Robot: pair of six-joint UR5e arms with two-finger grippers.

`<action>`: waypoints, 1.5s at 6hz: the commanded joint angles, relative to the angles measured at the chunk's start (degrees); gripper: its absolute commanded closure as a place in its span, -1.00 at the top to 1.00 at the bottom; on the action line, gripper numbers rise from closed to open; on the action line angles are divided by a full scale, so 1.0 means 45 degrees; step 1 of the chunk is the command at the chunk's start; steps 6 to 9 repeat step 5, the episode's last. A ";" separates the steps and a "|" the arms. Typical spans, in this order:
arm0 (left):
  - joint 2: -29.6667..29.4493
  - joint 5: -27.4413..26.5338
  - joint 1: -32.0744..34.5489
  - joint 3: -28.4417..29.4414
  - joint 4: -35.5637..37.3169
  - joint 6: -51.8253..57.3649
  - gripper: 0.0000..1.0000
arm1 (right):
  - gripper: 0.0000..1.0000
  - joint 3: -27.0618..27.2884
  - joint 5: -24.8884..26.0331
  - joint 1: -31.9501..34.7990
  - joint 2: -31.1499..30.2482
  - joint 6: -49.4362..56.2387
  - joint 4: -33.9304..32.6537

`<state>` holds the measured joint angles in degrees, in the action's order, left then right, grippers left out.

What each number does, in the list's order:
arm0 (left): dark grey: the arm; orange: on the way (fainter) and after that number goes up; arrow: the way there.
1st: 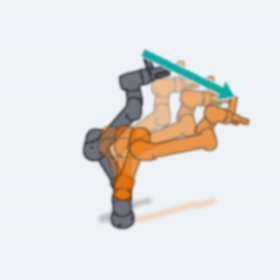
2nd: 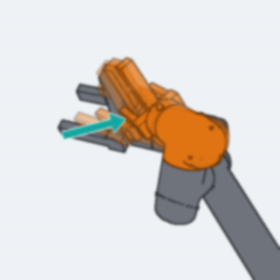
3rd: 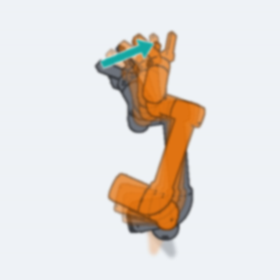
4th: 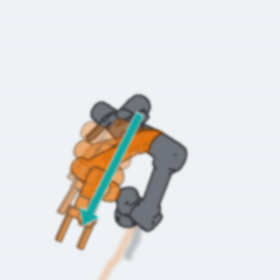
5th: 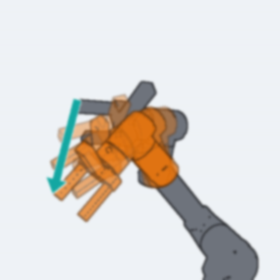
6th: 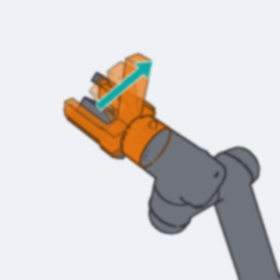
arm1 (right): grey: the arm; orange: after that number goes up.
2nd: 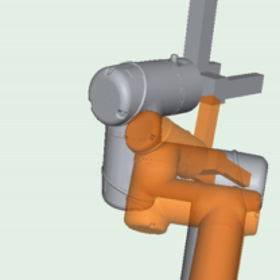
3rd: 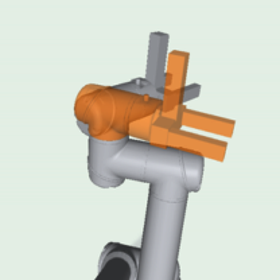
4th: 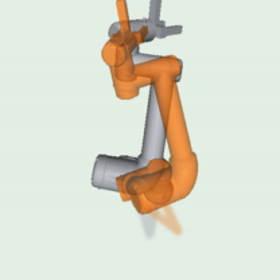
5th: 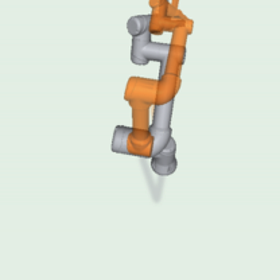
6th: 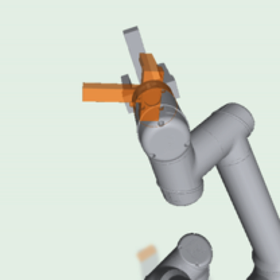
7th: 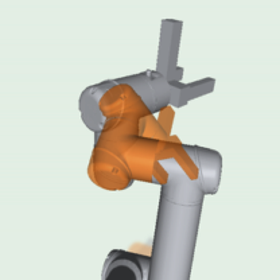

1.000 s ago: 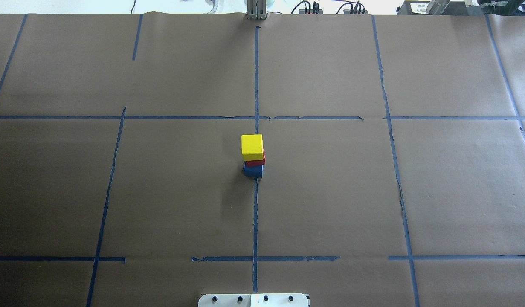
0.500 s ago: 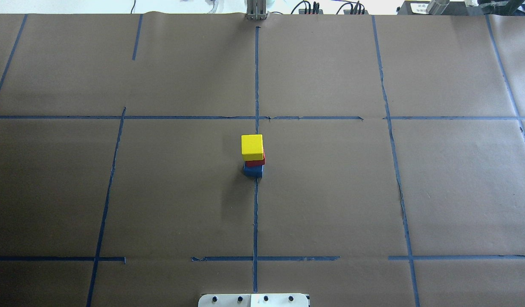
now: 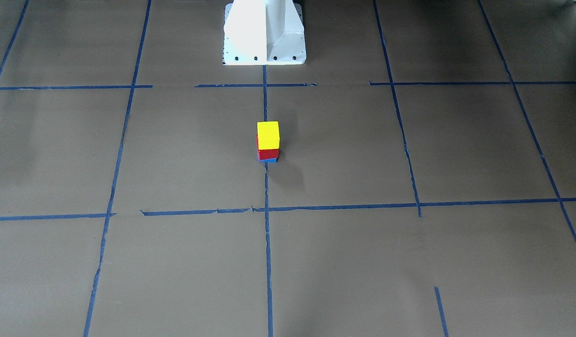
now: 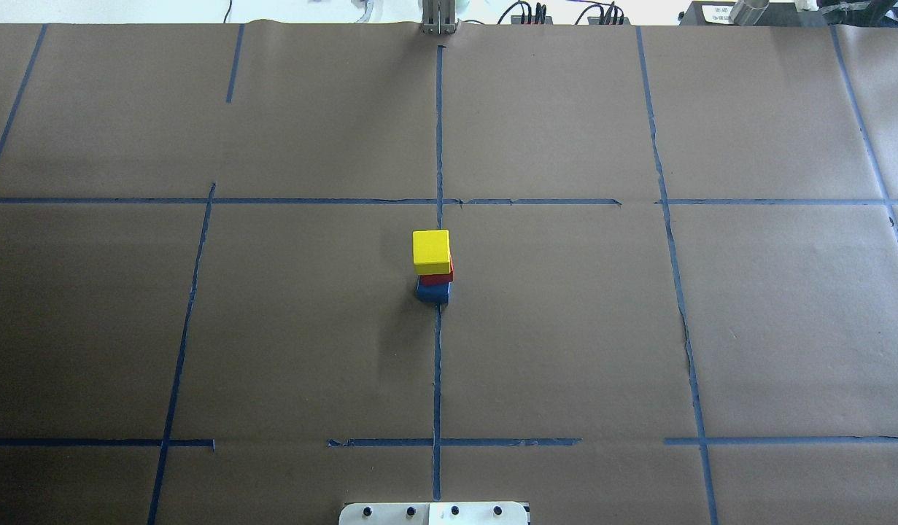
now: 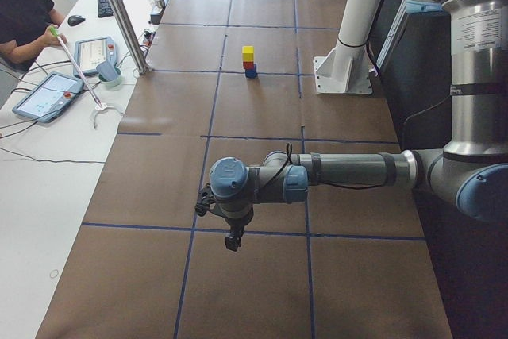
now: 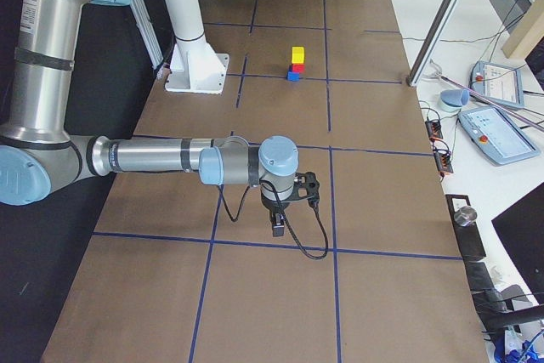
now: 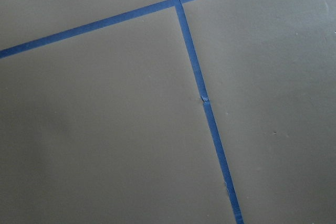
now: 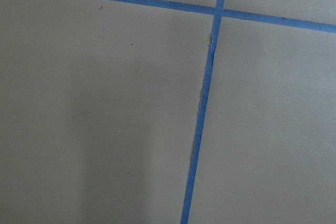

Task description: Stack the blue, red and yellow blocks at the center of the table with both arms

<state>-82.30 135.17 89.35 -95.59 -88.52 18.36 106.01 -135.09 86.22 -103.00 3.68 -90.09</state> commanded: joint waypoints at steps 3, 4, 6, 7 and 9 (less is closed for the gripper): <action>0.0163 -0.0017 0.0106 0.0011 0.0355 -0.1759 1.00 | 1.00 0.0114 -0.0020 0.0000 0.0037 -0.0038 0.0000; 0.0086 -0.0056 0.0106 0.0185 0.0335 -0.1910 1.00 | 1.00 0.0134 -0.0001 0.0000 0.0037 -0.0038 0.0039; 0.0027 -0.0037 0.0106 -0.0084 0.0431 -0.1892 1.00 | 1.00 0.0153 0.0038 0.0000 0.0037 -0.0038 0.0039; 0.0027 -0.0037 0.0106 -0.0084 0.0431 -0.1892 1.00 | 1.00 0.0153 0.0038 0.0000 0.0037 -0.0038 0.0039; 0.0027 -0.0037 0.0106 -0.0084 0.0431 -0.1892 1.00 | 1.00 0.0153 0.0038 0.0000 0.0037 -0.0038 0.0039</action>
